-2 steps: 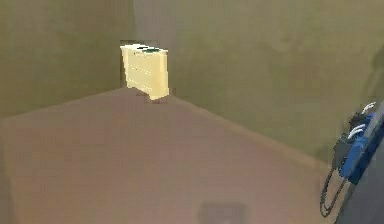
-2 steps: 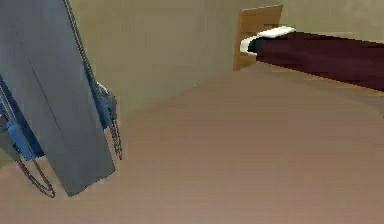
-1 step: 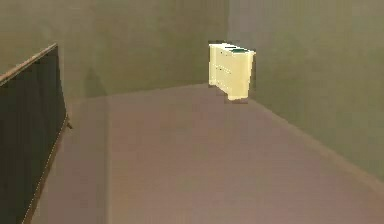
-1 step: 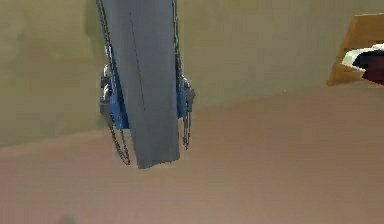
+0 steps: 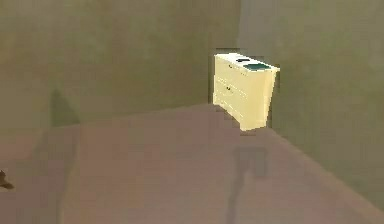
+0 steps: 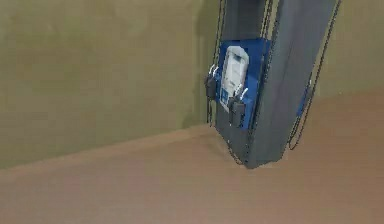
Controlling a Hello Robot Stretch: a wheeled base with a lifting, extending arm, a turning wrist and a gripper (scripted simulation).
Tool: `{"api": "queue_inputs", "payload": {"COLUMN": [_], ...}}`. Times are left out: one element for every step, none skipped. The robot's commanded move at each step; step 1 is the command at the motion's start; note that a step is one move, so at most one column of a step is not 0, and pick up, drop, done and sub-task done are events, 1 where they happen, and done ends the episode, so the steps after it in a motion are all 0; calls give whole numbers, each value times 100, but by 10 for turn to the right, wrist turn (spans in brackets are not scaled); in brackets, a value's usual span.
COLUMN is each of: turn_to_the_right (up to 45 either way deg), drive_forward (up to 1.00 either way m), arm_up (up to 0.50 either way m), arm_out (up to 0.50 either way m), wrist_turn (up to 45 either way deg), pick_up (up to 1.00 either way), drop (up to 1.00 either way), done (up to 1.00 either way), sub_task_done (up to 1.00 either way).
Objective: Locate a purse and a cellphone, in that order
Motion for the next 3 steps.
{"api": "queue_inputs", "payload": {"turn_to_the_right": [0, 0, -90], "drive_forward": [100, 100, 0], "arm_up": [0, 0, 0], "arm_out": [0, 0, 0], "wrist_turn": [0, 0, 0], "pick_up": [0, 0, 0], "drop": [0, 0, 0], "done": [0, 0, 0], "sub_task_done": [0, 0, 0]}}
